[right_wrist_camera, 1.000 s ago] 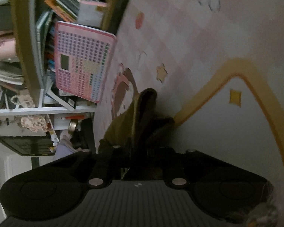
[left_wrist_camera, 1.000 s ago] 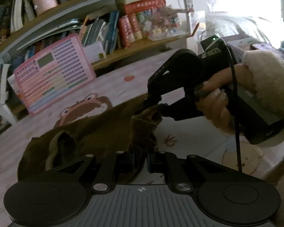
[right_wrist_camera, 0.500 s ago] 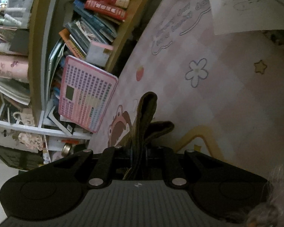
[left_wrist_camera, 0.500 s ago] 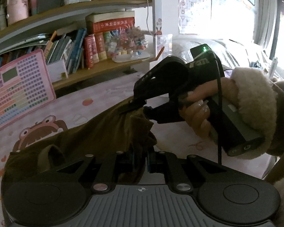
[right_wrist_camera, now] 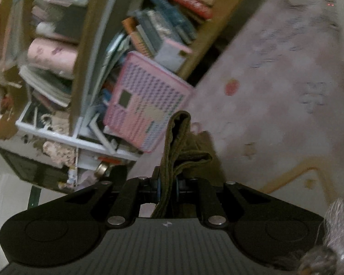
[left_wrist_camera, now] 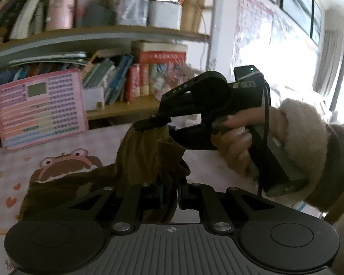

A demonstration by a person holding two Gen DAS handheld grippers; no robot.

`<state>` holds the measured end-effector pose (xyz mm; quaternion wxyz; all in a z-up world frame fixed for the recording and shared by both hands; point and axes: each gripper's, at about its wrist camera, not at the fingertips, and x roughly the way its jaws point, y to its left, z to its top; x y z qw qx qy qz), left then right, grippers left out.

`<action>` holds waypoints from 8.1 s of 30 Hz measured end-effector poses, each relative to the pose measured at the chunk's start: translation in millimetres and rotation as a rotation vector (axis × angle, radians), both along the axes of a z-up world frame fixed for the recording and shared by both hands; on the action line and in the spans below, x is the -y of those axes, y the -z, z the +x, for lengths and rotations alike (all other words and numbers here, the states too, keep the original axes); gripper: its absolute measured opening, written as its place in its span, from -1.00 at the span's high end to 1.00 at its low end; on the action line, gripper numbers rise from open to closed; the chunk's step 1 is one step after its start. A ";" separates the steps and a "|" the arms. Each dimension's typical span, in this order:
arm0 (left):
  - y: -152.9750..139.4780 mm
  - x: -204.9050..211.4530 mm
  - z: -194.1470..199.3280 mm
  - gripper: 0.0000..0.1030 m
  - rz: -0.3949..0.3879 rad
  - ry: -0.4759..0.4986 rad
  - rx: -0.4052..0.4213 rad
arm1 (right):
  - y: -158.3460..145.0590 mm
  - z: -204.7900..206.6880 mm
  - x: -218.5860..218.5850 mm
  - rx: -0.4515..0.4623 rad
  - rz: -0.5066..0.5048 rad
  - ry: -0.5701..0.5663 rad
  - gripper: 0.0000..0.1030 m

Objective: Fold clothes

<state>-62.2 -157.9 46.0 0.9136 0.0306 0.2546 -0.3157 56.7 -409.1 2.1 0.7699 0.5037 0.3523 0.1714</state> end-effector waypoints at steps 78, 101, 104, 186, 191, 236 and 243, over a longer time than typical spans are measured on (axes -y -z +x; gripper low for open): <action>108.4 -226.0 157.8 -0.52 -0.327 -0.201 -0.632 | 51.6 -73.2 -182.8 -0.187 -0.407 0.196 -0.39; 96.9 -200.2 130.5 0.28 -0.183 -0.151 -0.573 | 26.5 -69.4 -237.8 -0.044 -0.759 -0.035 0.42; 104.4 -206.1 133.5 0.14 -0.214 -0.167 -0.616 | 29.3 -70.5 -232.5 -0.062 -0.723 -0.023 0.34; 63.4 -144.9 100.5 0.40 -0.153 -0.277 -0.465 | 19.5 -80.4 -169.4 0.089 -0.684 -0.159 0.46; 67.6 -178.9 116.7 0.40 -0.152 -0.276 -0.477 | 27.8 -63.8 -203.8 0.075 -0.686 -0.169 0.46; 72.3 -319.3 276.9 -0.26 -0.302 -0.452 -0.346 | 34.3 136.7 -323.8 0.033 -0.811 -0.054 -0.56; 55.7 -313.2 231.1 -0.49 -0.201 -0.459 -0.249 | 26.3 99.5 -331.2 0.078 -0.892 -0.053 -0.79</action>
